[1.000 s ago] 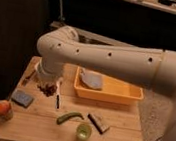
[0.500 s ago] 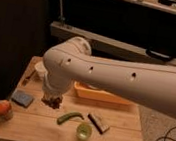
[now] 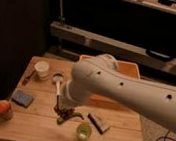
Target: Place grapes in plastic cup
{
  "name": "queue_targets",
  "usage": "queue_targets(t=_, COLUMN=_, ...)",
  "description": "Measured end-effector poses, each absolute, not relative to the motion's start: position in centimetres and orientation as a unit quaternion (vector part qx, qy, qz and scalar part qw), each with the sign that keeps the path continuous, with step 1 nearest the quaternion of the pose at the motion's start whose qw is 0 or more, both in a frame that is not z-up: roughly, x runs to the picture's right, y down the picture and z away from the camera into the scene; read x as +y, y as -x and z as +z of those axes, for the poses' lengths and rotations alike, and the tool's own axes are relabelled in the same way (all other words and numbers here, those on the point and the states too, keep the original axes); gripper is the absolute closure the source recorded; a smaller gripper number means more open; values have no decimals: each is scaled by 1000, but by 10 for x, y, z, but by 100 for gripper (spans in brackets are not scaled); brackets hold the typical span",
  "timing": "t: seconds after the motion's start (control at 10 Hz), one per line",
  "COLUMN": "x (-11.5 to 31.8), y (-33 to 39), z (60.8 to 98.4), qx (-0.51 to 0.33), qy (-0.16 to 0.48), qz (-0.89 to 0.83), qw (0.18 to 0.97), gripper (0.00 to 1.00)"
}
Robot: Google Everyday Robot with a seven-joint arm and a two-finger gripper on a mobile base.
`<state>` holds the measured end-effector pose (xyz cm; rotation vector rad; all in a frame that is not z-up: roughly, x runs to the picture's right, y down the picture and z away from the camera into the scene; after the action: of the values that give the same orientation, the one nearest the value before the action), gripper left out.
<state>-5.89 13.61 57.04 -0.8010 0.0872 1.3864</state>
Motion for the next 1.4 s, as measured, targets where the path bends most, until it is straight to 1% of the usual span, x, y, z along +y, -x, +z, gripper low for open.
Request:
queue_targets(t=0.2, x=138, y=32, z=601, qx=49, qy=383, qz=658, qw=646, gripper=99)
queue_targets(t=0.4, x=132, y=2, z=613, qx=72, qy=404, qz=681, qw=606, gripper=99)
queue_targets(t=0.7, x=116, y=-13, z=595, qx=85, qy=426, qz=678, qw=594, gripper=99)
queue_targets(t=0.8, x=111, y=-15, z=588, qx=88, qy=445, qz=669, qw=588, gripper=99)
queue_targets(t=0.9, x=109, y=-13, z=585, qx=94, qy=480, qz=652, qw=579, gripper=99)
queue_targets(t=1.1, x=115, y=-13, z=589, qx=129, qy=532, qz=618, qw=564, gripper=99)
queue_targets(t=1.2, x=127, y=-20, z=590, qx=153, qy=554, qz=606, qw=550, gripper=99)
queue_targets(t=1.4, x=145, y=-28, z=588, qx=168, qy=557, qz=607, qw=541, gripper=99)
